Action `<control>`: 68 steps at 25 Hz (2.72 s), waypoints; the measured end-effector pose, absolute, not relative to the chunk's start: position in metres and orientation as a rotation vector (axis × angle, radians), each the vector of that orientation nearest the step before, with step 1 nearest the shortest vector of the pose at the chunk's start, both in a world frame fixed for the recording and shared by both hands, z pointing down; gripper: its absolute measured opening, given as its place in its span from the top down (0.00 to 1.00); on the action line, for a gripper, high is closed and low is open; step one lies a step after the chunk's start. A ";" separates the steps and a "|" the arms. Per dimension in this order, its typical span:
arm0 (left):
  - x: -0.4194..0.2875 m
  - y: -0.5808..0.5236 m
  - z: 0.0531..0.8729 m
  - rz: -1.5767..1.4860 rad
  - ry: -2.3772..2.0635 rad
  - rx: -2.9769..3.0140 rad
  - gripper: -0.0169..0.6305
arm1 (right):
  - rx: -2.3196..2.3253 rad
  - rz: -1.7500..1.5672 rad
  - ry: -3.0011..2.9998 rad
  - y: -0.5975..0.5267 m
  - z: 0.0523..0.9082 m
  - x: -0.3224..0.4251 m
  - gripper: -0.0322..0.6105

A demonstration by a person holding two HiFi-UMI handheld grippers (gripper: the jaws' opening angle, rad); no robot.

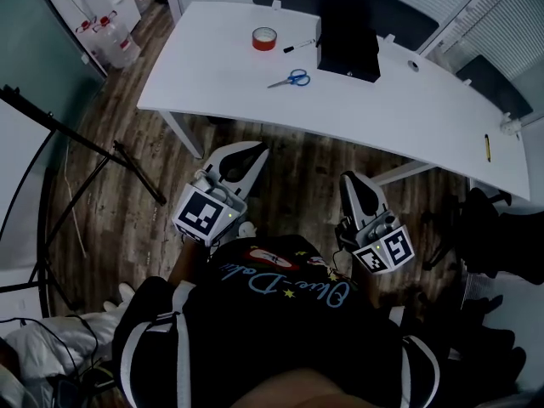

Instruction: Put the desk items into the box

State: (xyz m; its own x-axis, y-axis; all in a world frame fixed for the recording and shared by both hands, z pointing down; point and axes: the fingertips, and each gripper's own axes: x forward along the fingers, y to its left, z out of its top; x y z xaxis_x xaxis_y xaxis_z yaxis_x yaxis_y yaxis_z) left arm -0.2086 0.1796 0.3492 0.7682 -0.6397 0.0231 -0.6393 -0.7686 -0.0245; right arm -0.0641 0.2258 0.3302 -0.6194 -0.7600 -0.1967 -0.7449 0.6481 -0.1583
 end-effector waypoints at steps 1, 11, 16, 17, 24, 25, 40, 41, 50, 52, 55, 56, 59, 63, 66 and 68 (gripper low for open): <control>-0.210 0.177 0.349 -0.047 1.062 -2.944 0.96 | -1.229 -0.093 2.620 0.224 0.331 -0.065 0.93; -0.232 0.155 0.352 -0.059 1.069 -2.937 0.96 | -1.223 -0.113 2.638 0.198 0.333 -0.090 0.93; -0.254 0.147 0.354 -0.046 1.104 -2.928 0.96 | -1.207 -0.118 2.655 0.185 0.334 -0.107 0.93; -0.258 0.145 0.354 -0.039 1.107 -2.927 0.96 | -1.205 -0.116 2.657 0.183 0.334 -0.110 0.93; -0.270 0.135 0.362 -0.049 1.105 -2.942 0.96 | -1.232 -0.106 2.670 0.175 0.334 -0.117 0.93; -0.270 0.133 0.364 -0.054 1.100 -2.947 0.96 | -1.238 -0.111 2.668 0.174 0.335 -0.116 0.93; -0.254 0.093 0.365 -0.137 1.201 -2.901 0.96 | -1.136 -0.148 2.687 0.117 0.339 -0.094 0.93; -0.253 0.089 0.364 -0.135 1.217 -2.893 0.96 | -1.123 -0.148 2.692 0.110 0.338 -0.093 0.93; -0.237 0.057 0.361 -0.139 1.315 -2.857 0.96 | -1.042 -0.169 2.731 0.070 0.339 -0.076 0.93; -0.232 0.051 0.361 -0.142 1.321 -2.854 0.96 | -1.045 -0.178 2.726 0.062 0.340 -0.071 0.93; -0.226 0.042 0.363 -0.134 1.326 -2.850 0.96 | -1.043 -0.192 2.718 0.055 0.344 -0.063 0.93; -0.223 0.039 0.363 -0.139 1.328 -2.849 0.96 | -1.044 -0.196 2.715 0.053 0.346 -0.059 0.93; -0.216 0.031 0.363 -0.172 1.334 -2.846 0.96 | -1.037 -0.214 2.707 0.046 0.350 -0.051 0.93; -0.209 0.021 0.361 -0.193 1.326 -2.829 0.96 | -1.014 -0.224 2.712 0.039 0.350 -0.043 0.93; -0.201 0.014 0.357 -0.212 1.326 -2.832 0.93 | -1.011 -0.228 2.702 0.031 0.350 -0.035 0.93; -0.196 0.010 0.359 -0.221 1.326 -2.832 0.93 | -1.002 -0.232 2.696 0.027 0.351 -0.033 0.93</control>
State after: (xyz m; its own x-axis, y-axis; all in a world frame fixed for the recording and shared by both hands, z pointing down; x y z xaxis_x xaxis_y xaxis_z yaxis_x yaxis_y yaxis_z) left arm -0.1960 0.0101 0.3585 0.6323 -0.7647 0.1244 -0.7638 -0.6422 -0.0655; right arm -0.0325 0.0266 0.3508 -0.7303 -0.6586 -0.1813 -0.6179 0.7501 -0.2357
